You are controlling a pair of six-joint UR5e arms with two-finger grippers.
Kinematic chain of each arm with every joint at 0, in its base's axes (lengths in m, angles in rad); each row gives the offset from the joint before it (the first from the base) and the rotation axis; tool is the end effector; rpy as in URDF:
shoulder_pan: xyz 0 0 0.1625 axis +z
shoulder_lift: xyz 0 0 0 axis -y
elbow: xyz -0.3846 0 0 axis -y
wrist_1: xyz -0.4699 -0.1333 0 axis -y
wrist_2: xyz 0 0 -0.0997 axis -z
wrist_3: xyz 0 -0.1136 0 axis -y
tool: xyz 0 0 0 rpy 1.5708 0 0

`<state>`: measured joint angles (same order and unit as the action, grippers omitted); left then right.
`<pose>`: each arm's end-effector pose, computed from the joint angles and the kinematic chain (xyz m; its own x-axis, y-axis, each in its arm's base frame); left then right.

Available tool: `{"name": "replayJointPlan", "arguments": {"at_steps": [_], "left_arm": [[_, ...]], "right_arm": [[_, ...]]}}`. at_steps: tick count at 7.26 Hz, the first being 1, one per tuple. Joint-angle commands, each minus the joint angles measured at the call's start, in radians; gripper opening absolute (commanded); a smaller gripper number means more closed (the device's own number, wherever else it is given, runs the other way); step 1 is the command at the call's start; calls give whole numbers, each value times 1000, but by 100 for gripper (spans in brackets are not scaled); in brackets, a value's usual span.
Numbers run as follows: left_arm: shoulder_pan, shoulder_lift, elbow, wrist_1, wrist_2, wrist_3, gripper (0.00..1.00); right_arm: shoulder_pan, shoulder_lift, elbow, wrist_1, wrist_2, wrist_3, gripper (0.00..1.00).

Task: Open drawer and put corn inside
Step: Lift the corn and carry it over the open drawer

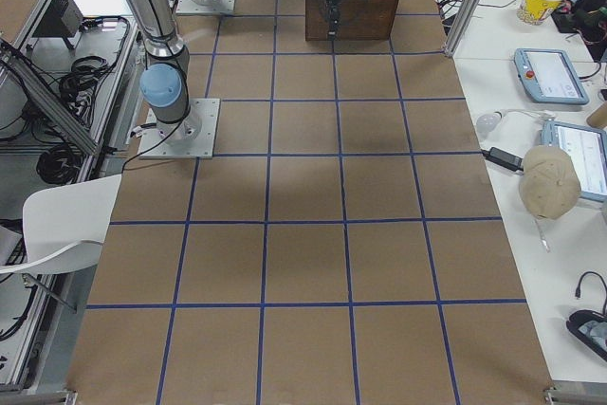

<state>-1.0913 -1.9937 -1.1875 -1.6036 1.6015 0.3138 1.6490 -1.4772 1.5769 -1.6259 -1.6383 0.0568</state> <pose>0.2163 -0.6974 0.3741 -0.9865 -0.1636 -0.0068 -0.1636 0.9834 0.0783 0.1720 -0.5864 0.3810 -0.9973 -0.0243 0.0698 -0.0215 0.9989 0.0407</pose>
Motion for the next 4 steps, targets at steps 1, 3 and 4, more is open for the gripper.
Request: {"name": "replayJointPlan", "arguments": {"at_steps": [1,3,4], "left_arm": [[-114,35,2,-41,-3,1,0],[-171,20,-21,-39,-8,4,1],[-188,15,-44,-30,-9,5,0]], "right_arm": [[0,0,0,1,2,0,100],[0,0,0,1,2,0,100],[0,0,0,0,2,0,100]]}}
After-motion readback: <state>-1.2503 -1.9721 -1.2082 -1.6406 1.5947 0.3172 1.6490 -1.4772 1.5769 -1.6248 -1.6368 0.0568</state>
